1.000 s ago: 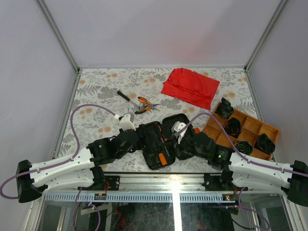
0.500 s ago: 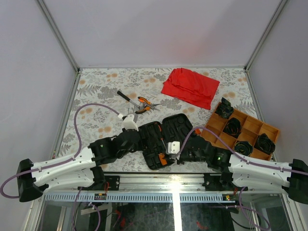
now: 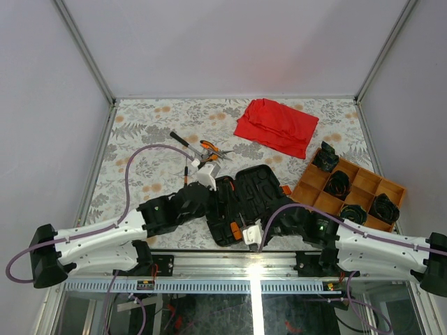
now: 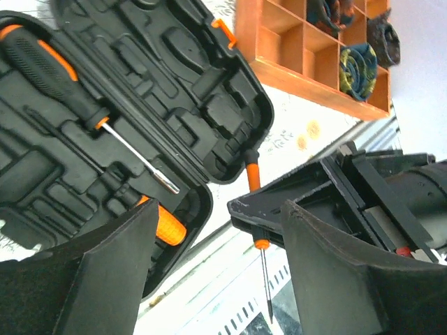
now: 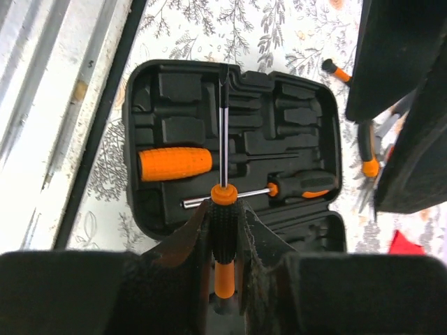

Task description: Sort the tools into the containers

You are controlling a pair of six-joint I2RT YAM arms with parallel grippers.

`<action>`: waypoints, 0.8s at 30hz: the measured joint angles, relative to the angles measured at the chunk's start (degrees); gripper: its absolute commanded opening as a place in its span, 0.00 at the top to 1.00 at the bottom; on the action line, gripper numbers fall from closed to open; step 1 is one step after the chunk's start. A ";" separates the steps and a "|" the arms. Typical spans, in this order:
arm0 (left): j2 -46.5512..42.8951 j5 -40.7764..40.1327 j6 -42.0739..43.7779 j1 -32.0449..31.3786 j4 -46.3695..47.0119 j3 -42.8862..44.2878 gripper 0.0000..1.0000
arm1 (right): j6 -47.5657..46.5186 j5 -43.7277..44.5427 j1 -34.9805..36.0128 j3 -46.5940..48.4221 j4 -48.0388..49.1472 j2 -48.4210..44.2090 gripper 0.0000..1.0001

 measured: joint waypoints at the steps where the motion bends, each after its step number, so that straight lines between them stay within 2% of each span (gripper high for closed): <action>1: 0.42 1.16 0.83 0.00 0.76 0.13 0.34 | -1.60 0.44 0.00 0.24 -0.70 -0.35 1.00; 6: 1.62 6.49 4.42 0.00 2.86 0.15 0.43 | -7.39 1.90 0.00 0.50 -2.75 -1.92 1.00; 14: 2.89 15.52 8.96 0.00 5.25 0.17 0.50 | -11.02 3.34 0.00 0.50 -3.13 -2.80 1.00; 20: 7.02 19.65 10.93 0.00 5.11 1.07 0.66 | -13.03 3.67 0.00 1.42 -3.23 -3.17 1.00; 24: 9.05 21.35 11.47 0.00 5.42 1.70 0.84 | -13.97 4.42 0.00 1.73 -3.76 -2.91 1.00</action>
